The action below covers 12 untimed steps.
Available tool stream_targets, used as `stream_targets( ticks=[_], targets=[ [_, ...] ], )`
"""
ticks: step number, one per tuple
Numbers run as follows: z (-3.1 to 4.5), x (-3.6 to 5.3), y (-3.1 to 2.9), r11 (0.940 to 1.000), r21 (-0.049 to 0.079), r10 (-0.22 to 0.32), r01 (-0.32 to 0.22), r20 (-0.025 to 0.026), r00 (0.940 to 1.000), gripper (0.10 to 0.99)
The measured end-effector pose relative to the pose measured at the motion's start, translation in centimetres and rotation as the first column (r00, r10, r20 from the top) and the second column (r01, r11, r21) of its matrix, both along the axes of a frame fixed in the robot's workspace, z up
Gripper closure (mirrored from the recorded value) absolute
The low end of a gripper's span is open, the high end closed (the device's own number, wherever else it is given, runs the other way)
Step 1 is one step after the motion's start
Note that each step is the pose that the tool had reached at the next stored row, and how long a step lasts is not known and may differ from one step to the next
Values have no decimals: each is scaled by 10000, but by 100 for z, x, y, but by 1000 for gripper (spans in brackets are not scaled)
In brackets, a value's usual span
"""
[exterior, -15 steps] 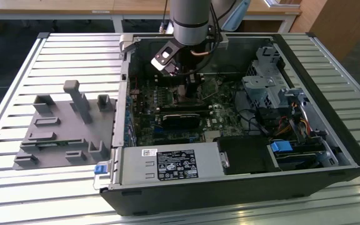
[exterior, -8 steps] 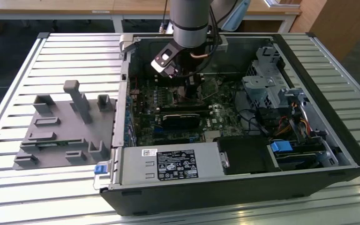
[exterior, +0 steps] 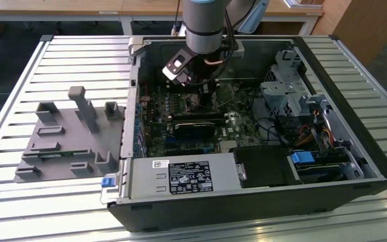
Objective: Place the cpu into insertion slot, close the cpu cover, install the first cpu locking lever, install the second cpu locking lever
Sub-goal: 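Place the cpu into insertion slot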
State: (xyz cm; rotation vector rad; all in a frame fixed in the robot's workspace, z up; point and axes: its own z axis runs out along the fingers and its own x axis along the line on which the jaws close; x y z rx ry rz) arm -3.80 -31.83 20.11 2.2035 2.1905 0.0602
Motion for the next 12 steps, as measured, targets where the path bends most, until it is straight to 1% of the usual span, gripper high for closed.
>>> stream_targets(
  ticks=[5, 12],
  targets=[
    [-42, 0, 0, 10000, 1, -17, 17, 1, 10000, 545],
    [-56, 0, 2, 9998, 2, -206, 206, 1, 9998, 545]
  ],
)
